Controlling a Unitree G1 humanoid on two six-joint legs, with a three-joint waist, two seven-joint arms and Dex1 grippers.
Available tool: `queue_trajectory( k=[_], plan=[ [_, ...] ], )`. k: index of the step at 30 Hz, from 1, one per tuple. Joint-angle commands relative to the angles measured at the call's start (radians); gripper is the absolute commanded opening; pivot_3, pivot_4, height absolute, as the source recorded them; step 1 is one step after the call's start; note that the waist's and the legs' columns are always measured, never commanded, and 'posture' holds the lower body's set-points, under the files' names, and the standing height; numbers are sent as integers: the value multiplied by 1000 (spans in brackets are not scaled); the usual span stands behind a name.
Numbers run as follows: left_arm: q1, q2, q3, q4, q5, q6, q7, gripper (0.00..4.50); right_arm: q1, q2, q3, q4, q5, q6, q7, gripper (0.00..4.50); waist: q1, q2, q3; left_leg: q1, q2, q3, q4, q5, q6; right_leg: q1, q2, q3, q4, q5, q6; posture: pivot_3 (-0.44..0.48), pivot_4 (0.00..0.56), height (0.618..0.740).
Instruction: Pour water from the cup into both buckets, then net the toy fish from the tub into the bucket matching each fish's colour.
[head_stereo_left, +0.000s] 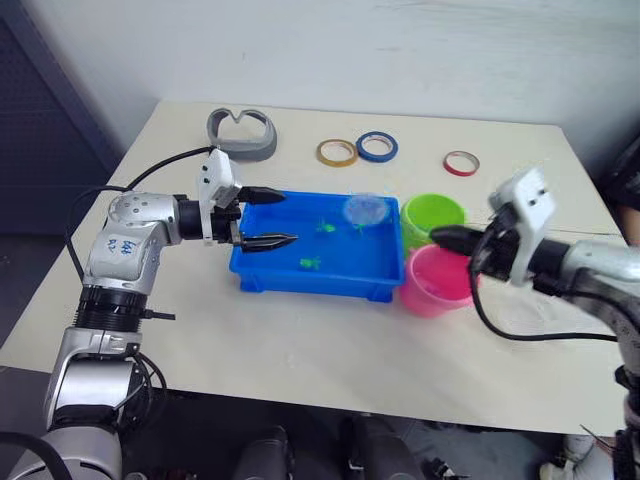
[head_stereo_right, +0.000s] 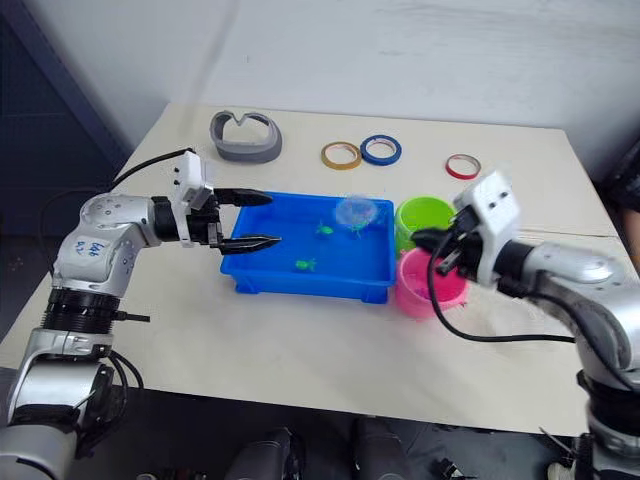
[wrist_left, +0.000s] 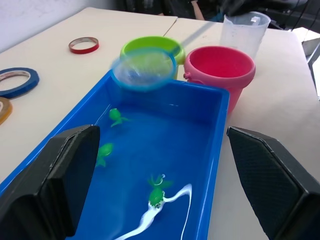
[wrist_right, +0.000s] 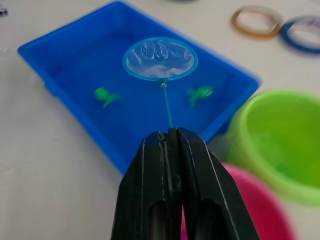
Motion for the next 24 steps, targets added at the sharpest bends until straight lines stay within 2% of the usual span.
queue_trajectory(
  k=[1,7,17,24],
  plan=[
    [11,18,35,-73,-18,20,19,4443,-40,35,12,26,36,96,-48,0,4,0,0,0,0,0,0,0,0,0,0,0,-1,0,0,0,150,740],
    [38,31,59,-135,-25,59,51,4443,-82,70,66,137,-13,118,-84,0,7,0,0,0,0,0,0,0,0,-1,0,0,-1,0,0,0,150,740],
    [77,61,95,-208,-42,108,90,4443,-172,138,146,349,-171,-34,-107,0,-8,0,0,0,0,0,0,0,0,-1,0,0,0,0,0,0,150,740],
    [80,66,101,-224,-45,119,101,4443,-213,192,139,417,-223,-94,-122,0,-10,0,0,0,0,0,-1,0,0,-1,0,0,0,0,0,0,150,740]
  ],
)
